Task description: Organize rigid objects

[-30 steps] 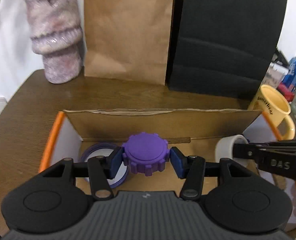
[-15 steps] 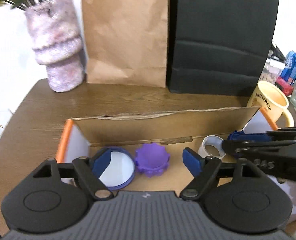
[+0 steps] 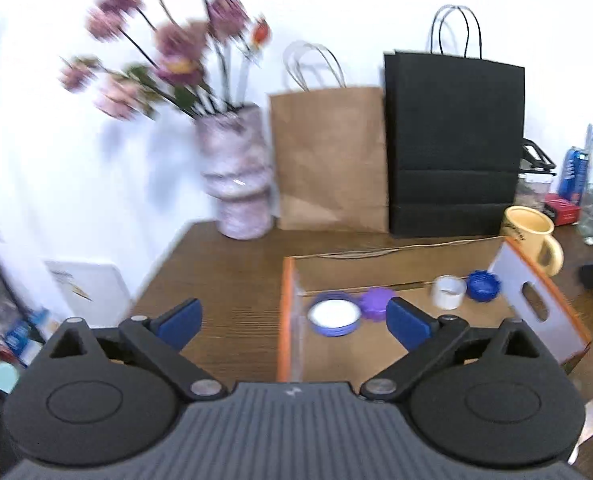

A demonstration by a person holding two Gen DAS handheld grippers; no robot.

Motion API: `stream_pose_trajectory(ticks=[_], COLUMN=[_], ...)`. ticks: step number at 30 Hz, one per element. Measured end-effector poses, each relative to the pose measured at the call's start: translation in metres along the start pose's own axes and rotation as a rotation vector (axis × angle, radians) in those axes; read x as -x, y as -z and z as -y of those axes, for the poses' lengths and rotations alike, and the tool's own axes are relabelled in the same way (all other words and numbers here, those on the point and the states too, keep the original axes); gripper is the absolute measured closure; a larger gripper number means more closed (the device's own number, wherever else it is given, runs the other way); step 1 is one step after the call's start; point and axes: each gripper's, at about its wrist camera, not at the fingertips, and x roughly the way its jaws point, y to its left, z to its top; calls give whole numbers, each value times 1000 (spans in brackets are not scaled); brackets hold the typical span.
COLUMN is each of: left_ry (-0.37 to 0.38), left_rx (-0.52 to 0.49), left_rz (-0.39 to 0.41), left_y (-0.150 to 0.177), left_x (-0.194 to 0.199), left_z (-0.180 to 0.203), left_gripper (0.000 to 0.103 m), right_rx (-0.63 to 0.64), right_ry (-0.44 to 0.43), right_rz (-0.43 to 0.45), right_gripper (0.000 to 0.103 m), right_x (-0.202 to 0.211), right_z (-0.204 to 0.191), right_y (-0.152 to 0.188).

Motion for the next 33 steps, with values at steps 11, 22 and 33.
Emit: stream_pose_trajectory(ticks=[11,22,33], left_ry=[49,39,72], left_rx=[22,71,91], left_rz=[243,365,282], left_y=[112,222,286], left_x=[127,239,312], left_z=[-9,-12,-10], left_gripper=[0,0,0], right_rx=[75,-16,46], right_ry=[-10,-53,13], right_rz=[260,356,380], right_gripper=[19,11,8], right_x=[109,199,287], right_z=[-32,-66,-113], right_y=[104,228,328])
